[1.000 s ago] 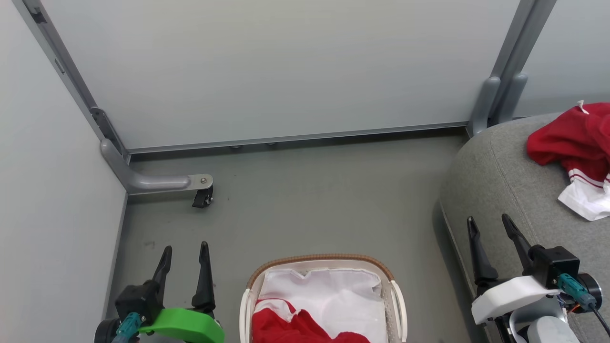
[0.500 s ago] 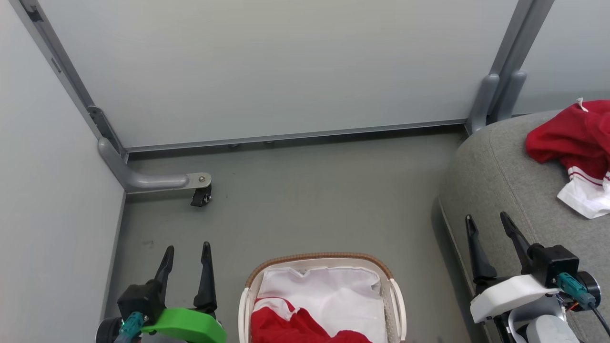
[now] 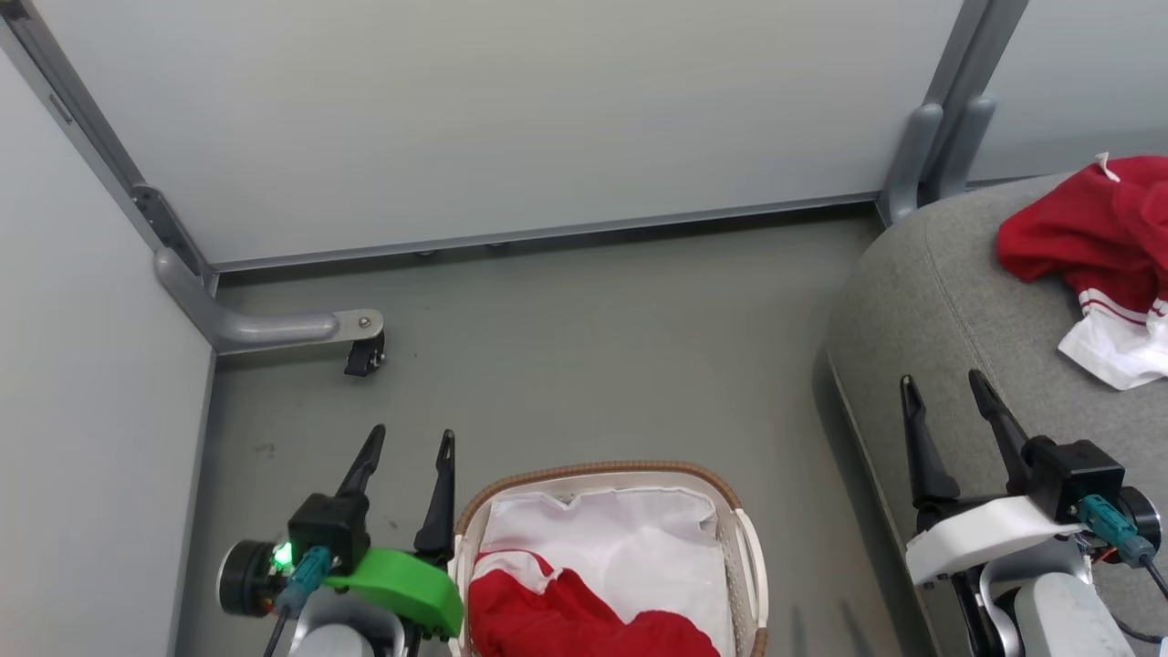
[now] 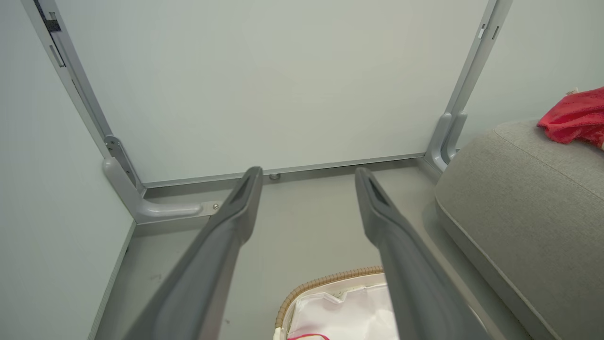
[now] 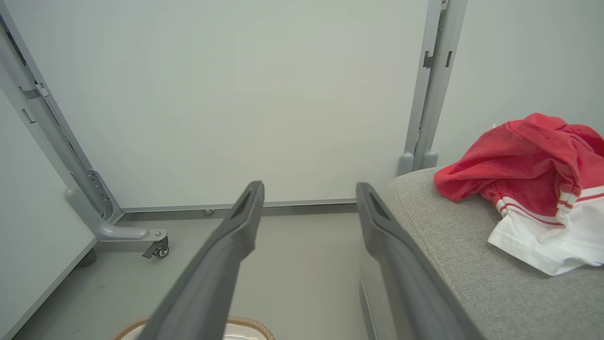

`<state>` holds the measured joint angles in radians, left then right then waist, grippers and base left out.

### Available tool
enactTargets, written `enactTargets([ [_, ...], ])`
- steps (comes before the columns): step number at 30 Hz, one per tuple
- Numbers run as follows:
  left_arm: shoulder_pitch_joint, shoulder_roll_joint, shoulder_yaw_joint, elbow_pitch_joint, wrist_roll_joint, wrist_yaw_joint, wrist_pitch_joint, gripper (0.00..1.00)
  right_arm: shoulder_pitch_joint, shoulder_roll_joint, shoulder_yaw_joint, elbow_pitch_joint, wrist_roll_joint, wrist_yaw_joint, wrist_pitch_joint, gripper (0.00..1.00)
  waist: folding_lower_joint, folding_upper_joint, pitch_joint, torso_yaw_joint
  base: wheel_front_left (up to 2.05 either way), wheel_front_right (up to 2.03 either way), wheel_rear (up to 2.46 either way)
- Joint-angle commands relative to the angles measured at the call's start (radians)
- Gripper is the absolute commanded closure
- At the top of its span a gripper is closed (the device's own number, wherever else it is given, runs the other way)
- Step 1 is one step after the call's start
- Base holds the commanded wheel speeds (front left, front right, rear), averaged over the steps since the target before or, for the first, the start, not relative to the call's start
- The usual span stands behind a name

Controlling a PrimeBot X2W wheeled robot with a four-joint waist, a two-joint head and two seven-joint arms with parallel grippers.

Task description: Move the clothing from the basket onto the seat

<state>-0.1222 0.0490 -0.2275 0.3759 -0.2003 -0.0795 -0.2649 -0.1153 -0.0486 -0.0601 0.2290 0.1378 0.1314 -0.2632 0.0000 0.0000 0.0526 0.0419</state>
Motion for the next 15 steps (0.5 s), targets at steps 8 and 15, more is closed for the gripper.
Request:
enactTargets([
  [8, -0.185, 0.005, -0.139, 0.162, 0.098, -0.043, 0.001, 0.00, -0.094, -0.004, -0.024, -0.048, -0.004, -0.001, -0.002, 0.00, 0.0000, 0.0000, 0.172, -0.078, 0.00, 0.00, 0.00],
  [15, -0.296, 0.005, -0.326, 0.396, 0.106, -0.051, 0.001, 0.00, -0.169, -0.003, -0.016, -0.074, 0.019, -0.001, -0.002, 0.00, 0.0000, 0.0000, 0.303, -0.146, 0.00, 0.00, 0.00],
])
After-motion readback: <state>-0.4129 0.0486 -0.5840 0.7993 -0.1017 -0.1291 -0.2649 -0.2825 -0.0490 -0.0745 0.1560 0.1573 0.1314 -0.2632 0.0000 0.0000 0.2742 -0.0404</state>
